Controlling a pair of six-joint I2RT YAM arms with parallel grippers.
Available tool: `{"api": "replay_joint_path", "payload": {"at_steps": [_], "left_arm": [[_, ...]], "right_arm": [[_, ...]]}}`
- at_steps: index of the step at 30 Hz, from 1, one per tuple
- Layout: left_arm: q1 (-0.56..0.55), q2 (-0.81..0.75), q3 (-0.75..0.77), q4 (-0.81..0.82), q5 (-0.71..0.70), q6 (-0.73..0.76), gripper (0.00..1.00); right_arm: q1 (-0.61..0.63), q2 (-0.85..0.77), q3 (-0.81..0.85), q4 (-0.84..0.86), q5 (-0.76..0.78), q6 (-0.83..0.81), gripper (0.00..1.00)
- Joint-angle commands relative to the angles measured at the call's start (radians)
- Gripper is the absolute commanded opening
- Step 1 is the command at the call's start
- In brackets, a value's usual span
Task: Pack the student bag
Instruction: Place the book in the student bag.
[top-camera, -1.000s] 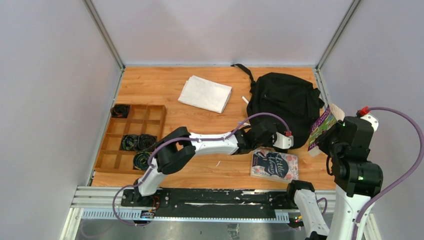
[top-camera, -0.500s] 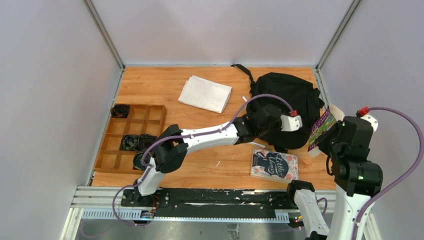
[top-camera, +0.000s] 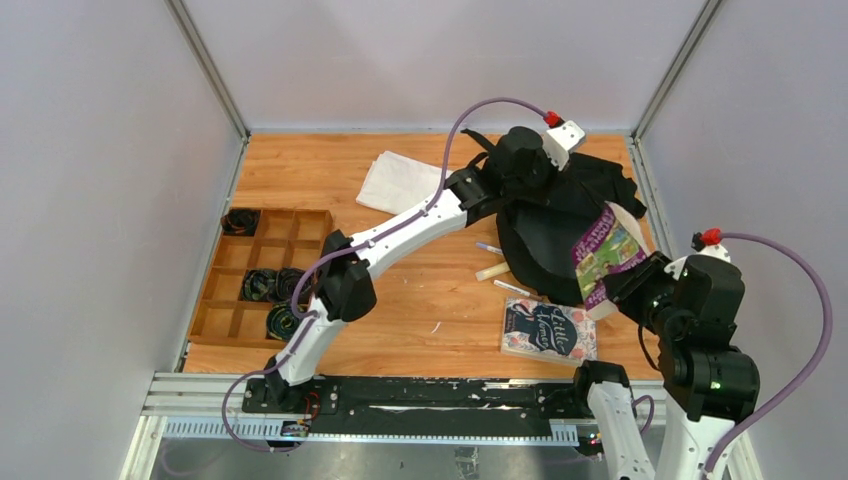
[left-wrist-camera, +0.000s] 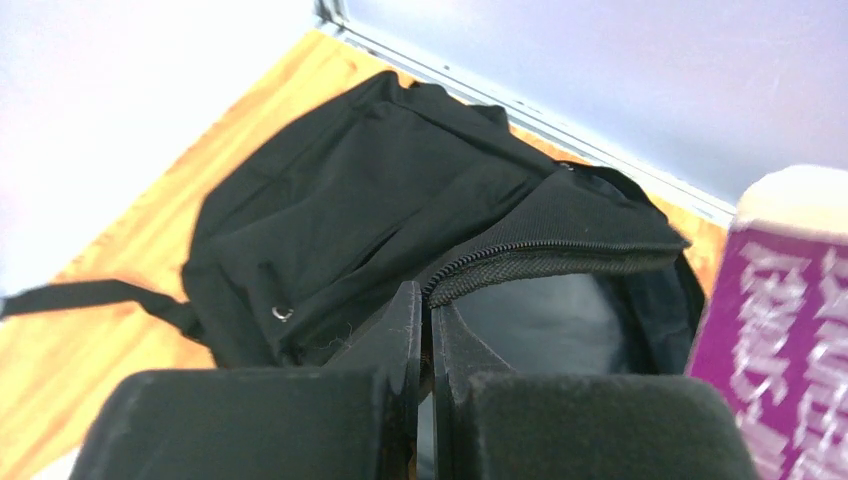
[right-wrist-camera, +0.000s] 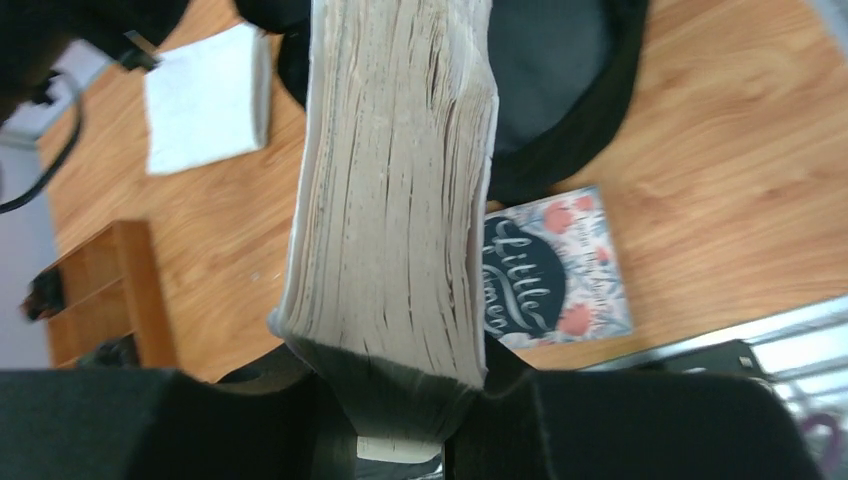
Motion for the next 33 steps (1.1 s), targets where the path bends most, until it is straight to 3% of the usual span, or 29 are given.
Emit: {"api": "replay_joint_path", "payload": {"at_steps": [1,7,12,21,27,30,33], "left_arm": [[-0.003,0.024,0.017,0.073,0.066,-0.195,0.0],[0.021,0.024,-0.008,0.137,0.117,-0.261,0.0],[0.024,0.014,-0.014,0.135,0.136,-0.257,0.0],[0.033,-0.017,-0.048,0.17,0.189,-0.267,0.0],[0.035,-0.014,-0.047,0.184,0.208,-0.275,0.0],[0.035,-0.011,-0.044,0.194,0.233,-0.291,0.0],[0.035,-0.015,-0.042,0.194,0.254,-0.292,0.0]], "right_arm": [[0.017,-0.035,-0.077,0.162,-0.283,0.077,0.0],[0.017,-0.109,-0.341,0.29,-0.338,0.263,0.0],[0.016,-0.092,-0.417,0.419,-0.351,0.39,0.0],[0.016,-0.11,-0.504,0.5,-0.23,0.667,0.0],[0.016,-0.183,-0.753,0.689,-0.159,0.95,0.0],[0.015,-0.202,-0.852,0.788,-0.119,1.021,0.0],[0.015,-0.164,-0.832,0.81,-0.06,1.005,0.0]]}}
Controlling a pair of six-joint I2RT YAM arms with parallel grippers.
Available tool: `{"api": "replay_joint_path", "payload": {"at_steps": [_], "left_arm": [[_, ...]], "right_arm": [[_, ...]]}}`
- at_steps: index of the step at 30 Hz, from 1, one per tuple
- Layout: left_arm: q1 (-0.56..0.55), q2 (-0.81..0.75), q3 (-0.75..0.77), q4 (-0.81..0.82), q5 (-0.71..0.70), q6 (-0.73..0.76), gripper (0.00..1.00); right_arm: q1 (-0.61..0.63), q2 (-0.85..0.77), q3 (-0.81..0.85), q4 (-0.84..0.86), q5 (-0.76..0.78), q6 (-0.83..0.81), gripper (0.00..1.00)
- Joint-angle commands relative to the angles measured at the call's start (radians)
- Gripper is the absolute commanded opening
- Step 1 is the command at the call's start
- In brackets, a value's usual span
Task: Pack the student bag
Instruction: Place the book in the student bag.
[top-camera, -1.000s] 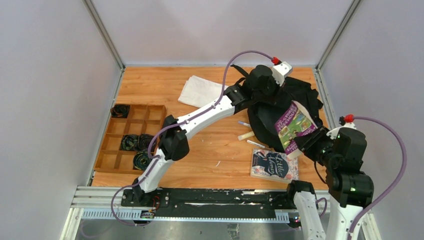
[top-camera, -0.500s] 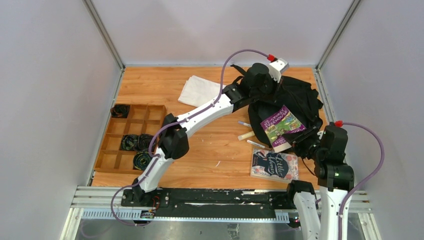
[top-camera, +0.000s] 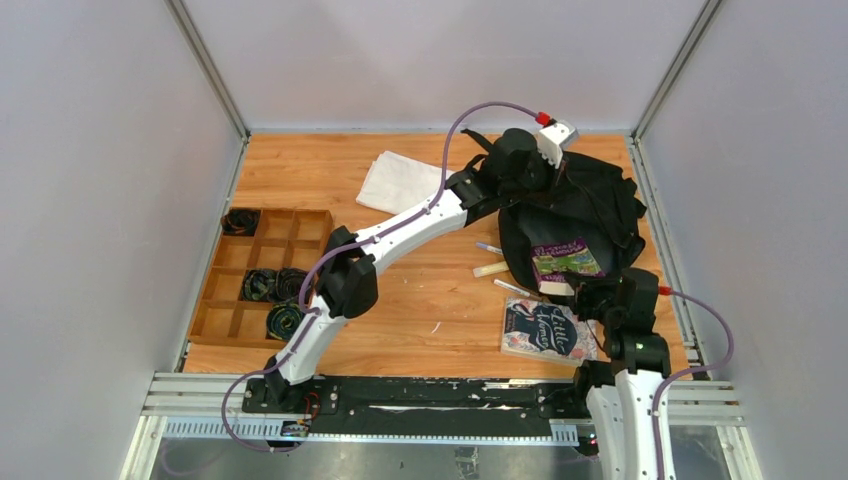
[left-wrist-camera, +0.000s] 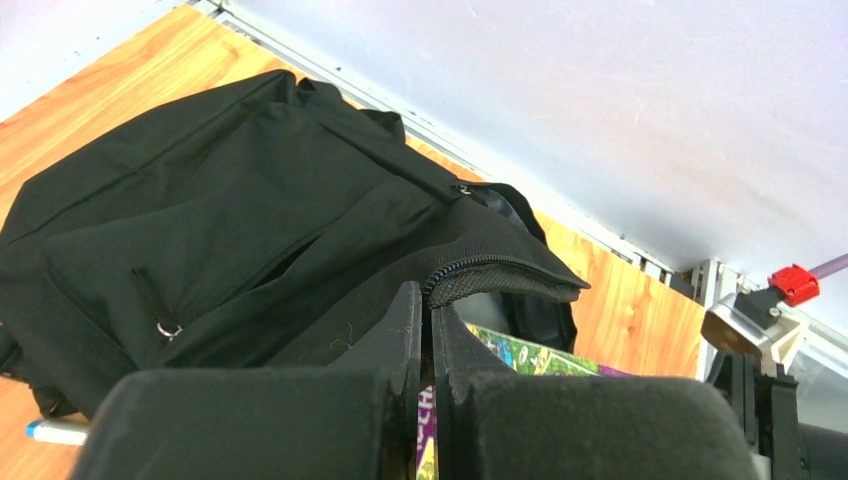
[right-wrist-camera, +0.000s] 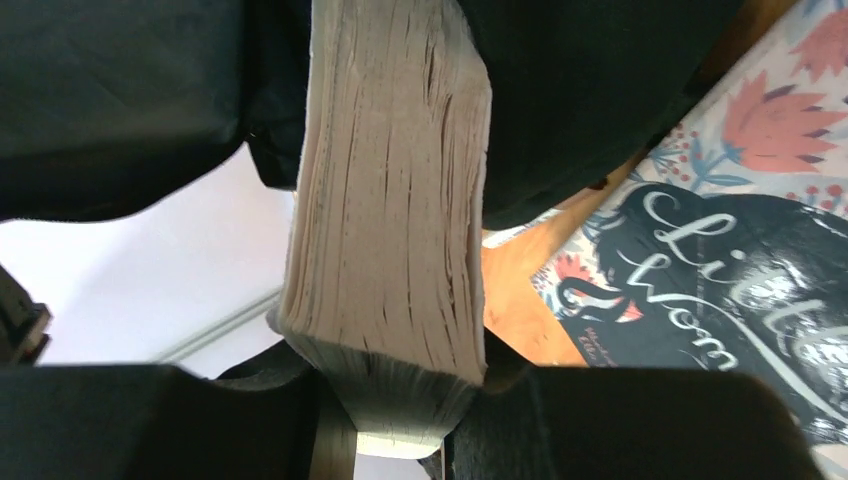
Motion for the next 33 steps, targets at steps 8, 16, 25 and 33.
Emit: {"api": "replay_joint_path", "payload": {"at_steps": [8,16,25,33], "left_arm": [[0.006,-0.074,-0.001,0.081,0.106,-0.001,0.0],[0.043,-0.046,0.036,0.137,0.199,-0.1,0.0],[0.058,-0.035,0.071,0.142,0.299,-0.131,0.0],[0.081,-0.02,0.076,0.184,0.314,-0.177,0.0]], "right_arm": [[0.012,0.256,0.029,0.501,0.15,0.094,0.0],[0.011,0.571,0.045,0.886,0.168,0.013,0.0],[-0.038,0.826,0.005,1.533,-0.035,-0.028,0.0],[-0.048,0.756,0.018,1.537,-0.148,-0.006,0.0]]}}
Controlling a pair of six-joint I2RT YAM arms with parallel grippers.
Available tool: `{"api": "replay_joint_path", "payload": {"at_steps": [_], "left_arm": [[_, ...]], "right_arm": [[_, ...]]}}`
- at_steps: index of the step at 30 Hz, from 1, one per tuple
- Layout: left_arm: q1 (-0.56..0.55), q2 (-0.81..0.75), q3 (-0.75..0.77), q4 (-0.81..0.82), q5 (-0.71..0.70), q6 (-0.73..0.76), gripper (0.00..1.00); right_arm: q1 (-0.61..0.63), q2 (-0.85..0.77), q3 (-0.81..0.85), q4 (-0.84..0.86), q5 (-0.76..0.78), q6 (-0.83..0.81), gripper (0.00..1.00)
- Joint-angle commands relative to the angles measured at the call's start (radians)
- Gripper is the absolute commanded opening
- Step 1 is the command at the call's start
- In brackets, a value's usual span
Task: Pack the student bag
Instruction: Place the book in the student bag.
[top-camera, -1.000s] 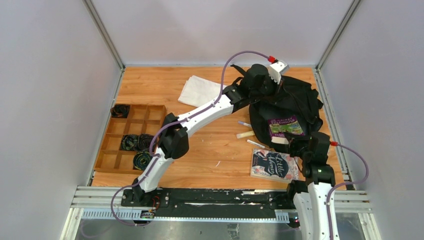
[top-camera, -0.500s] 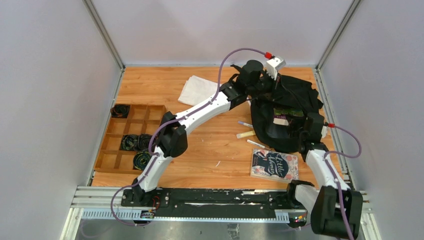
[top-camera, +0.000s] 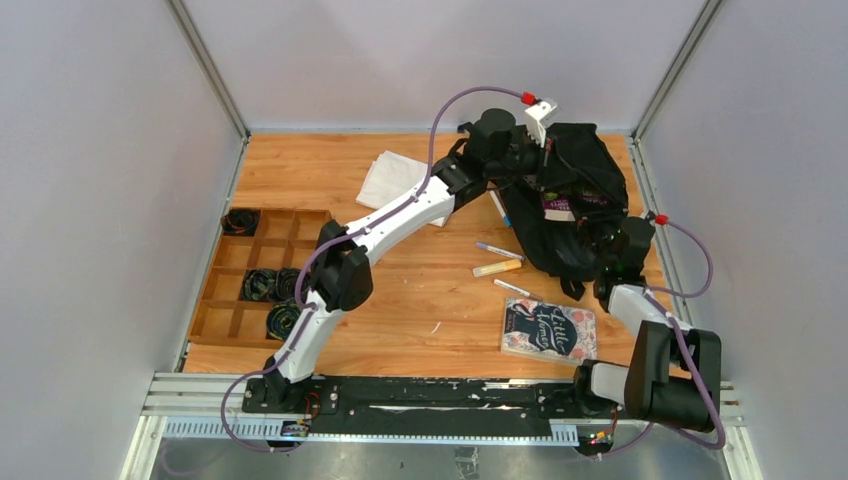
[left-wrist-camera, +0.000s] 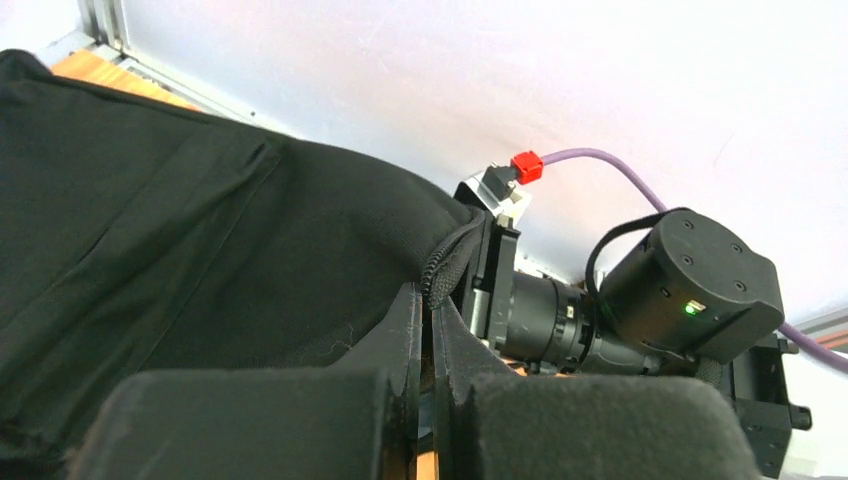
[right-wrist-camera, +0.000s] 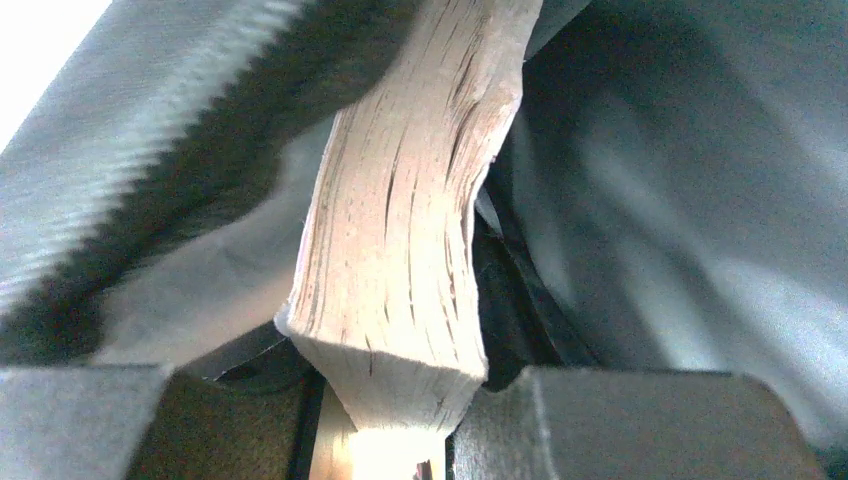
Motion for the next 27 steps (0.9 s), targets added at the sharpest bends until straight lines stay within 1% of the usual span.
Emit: {"api": "replay_joint_path", "payload": {"at_steps": [1,4,5,6,7,9,12,13,15,24,27], "left_arm": [[0.01,-0.013,0.057,0.094,0.06,-0.036,0.0],[0.019,-0.012,0.055,0.099,0.062,-0.04,0.0],[0.023,-0.012,0.055,0.1,0.063,-0.04,0.0],[0.026,-0.011,0.054,0.1,0.063,-0.041,0.0],[0.029,-0.01,0.053,0.102,0.063,-0.04,0.0],[0.033,-0.007,0.049,0.102,0.068,-0.036,0.0],[0.04,0.002,0.045,0.108,0.075,-0.044,0.0],[0.04,0.004,0.046,0.114,0.08,-0.05,0.0],[0.042,0.007,0.046,0.117,0.083,-0.053,0.0],[0.042,0.012,0.052,0.139,0.125,-0.074,0.0],[0.042,0.018,0.054,0.139,0.141,-0.076,0.0]], "right_arm": [[-0.02,-0.099,0.027,0.193,-0.105,0.002,0.0],[-0.024,-0.203,0.032,-0.003,-0.114,-0.02,0.0],[-0.029,-0.247,0.037,-0.094,-0.108,-0.036,0.0],[-0.033,-0.307,0.045,-0.227,-0.101,-0.068,0.0],[-0.036,-0.349,0.053,-0.31,-0.089,-0.092,0.0],[-0.038,-0.427,0.045,-0.375,-0.069,-0.115,0.0],[-0.044,-0.48,0.029,-0.397,-0.056,-0.146,0.0],[-0.045,-0.473,0.032,-0.398,-0.06,-0.149,0.0],[-0.047,-0.434,0.024,-0.332,-0.088,-0.131,0.0],[-0.041,-0.167,0.055,-0.066,-0.188,-0.116,0.0],[-0.022,-0.089,0.059,0.03,-0.178,-0.1,0.0]]}}
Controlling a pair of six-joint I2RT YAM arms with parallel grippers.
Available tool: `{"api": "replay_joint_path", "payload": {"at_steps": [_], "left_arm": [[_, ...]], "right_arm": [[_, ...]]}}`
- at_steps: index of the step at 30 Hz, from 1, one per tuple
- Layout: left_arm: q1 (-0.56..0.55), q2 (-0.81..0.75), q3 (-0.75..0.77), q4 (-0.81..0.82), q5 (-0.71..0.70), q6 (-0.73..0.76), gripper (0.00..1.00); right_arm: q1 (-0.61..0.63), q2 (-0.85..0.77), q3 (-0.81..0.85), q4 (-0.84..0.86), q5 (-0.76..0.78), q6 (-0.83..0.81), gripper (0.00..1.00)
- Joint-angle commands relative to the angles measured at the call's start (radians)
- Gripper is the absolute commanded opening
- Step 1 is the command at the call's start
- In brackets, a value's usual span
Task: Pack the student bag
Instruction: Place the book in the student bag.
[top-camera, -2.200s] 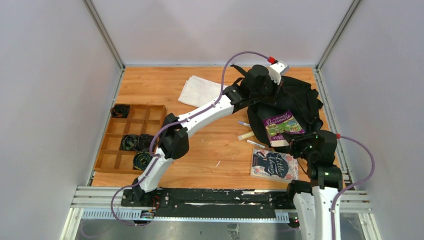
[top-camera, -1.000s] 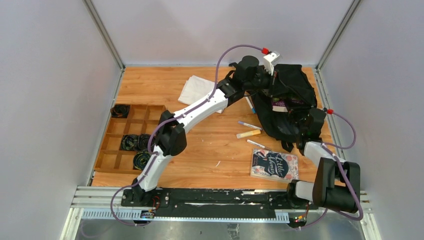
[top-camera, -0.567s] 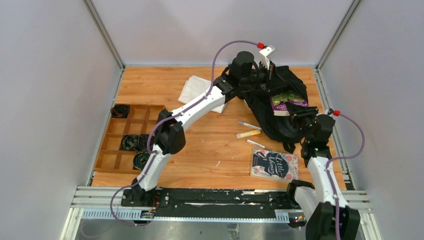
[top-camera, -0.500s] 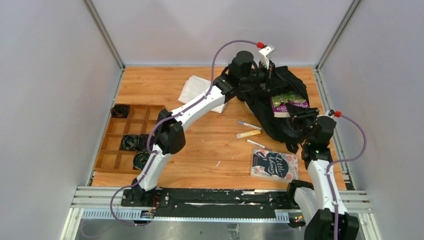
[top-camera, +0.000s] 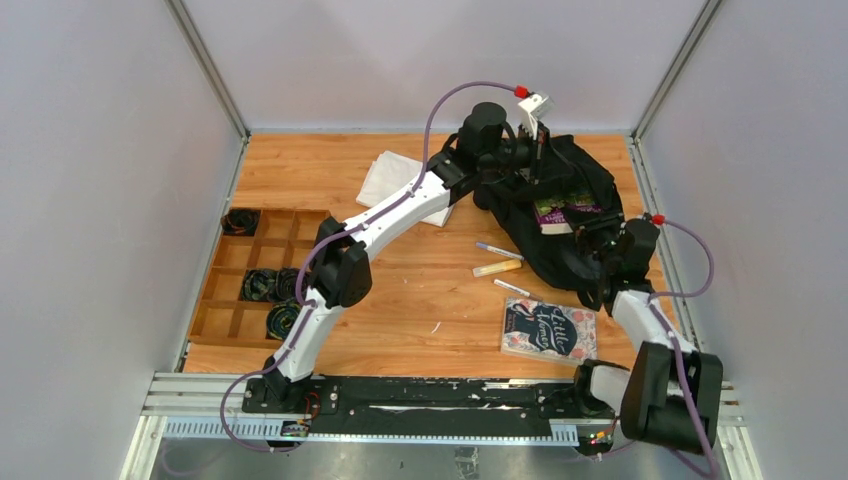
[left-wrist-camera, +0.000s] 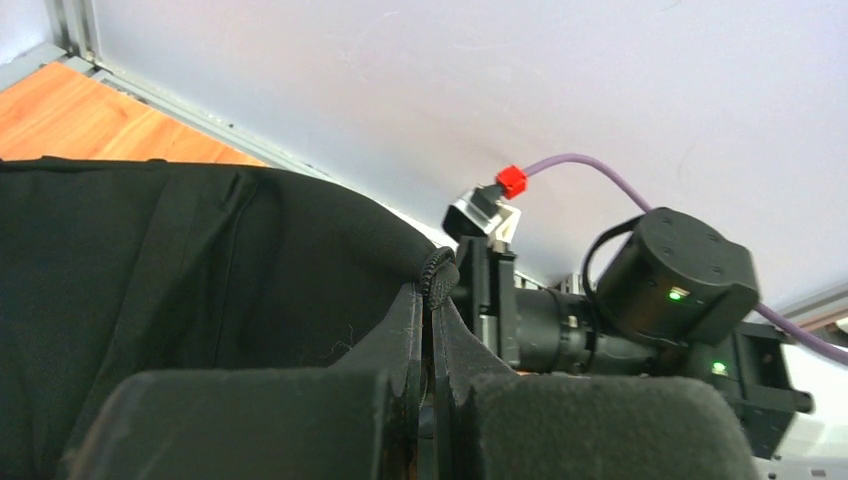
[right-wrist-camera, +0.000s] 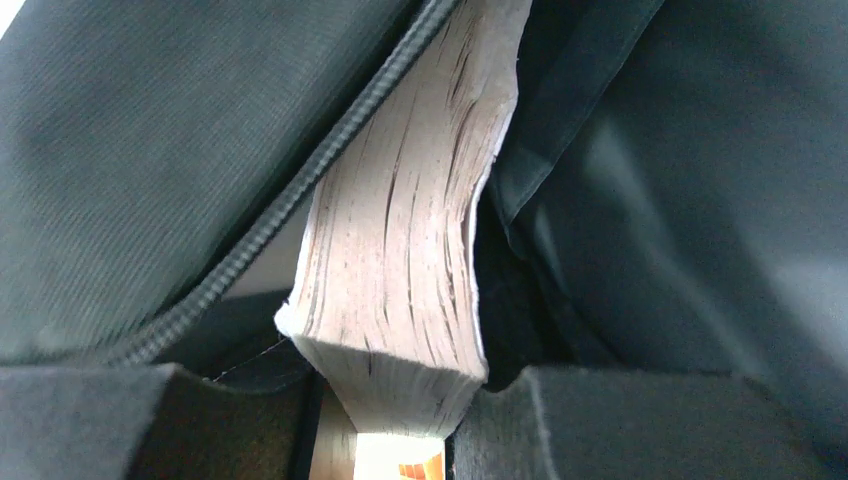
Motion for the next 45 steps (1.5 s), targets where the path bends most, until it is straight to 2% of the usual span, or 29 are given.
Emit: {"api": "replay_joint_path", "payload": {"at_steps": [1,5,9,15,19,22,32,37,45], "left_arm": [[0.002,0.007,0.037,0.082,0.063,-0.02,0.0],[0.002,0.01,0.027,0.082,0.084,-0.031,0.0],[0.002,0.011,0.027,0.082,0.1,-0.033,0.0],[0.002,0.008,0.017,0.082,0.129,-0.033,0.0],[0.002,-0.008,-0.009,0.073,0.132,-0.011,0.0],[0.002,-0.011,-0.009,0.046,0.119,0.011,0.0],[0.002,-0.008,-0.025,0.006,0.076,0.032,0.0],[0.002,-0.007,-0.033,0.006,0.077,0.044,0.0],[0.002,-0.011,-0.032,-0.028,0.112,0.06,0.0]], "right_arm": [[0.018,0.082,0.056,0.293,-0.027,0.011,0.0],[0.057,0.187,0.116,0.301,0.008,-0.033,0.0],[0.073,0.331,0.145,0.455,-0.019,0.018,0.0],[0.072,0.45,0.167,0.441,-0.02,0.007,0.0],[0.07,0.511,0.209,0.344,-0.041,-0.034,0.0],[0.07,0.517,0.189,0.353,-0.044,-0.025,0.0],[0.071,0.387,0.127,0.28,-0.042,-0.073,0.0],[0.07,0.386,0.107,0.353,-0.053,-0.063,0.0],[0.079,0.497,0.146,0.514,-0.068,0.003,0.0]]}}
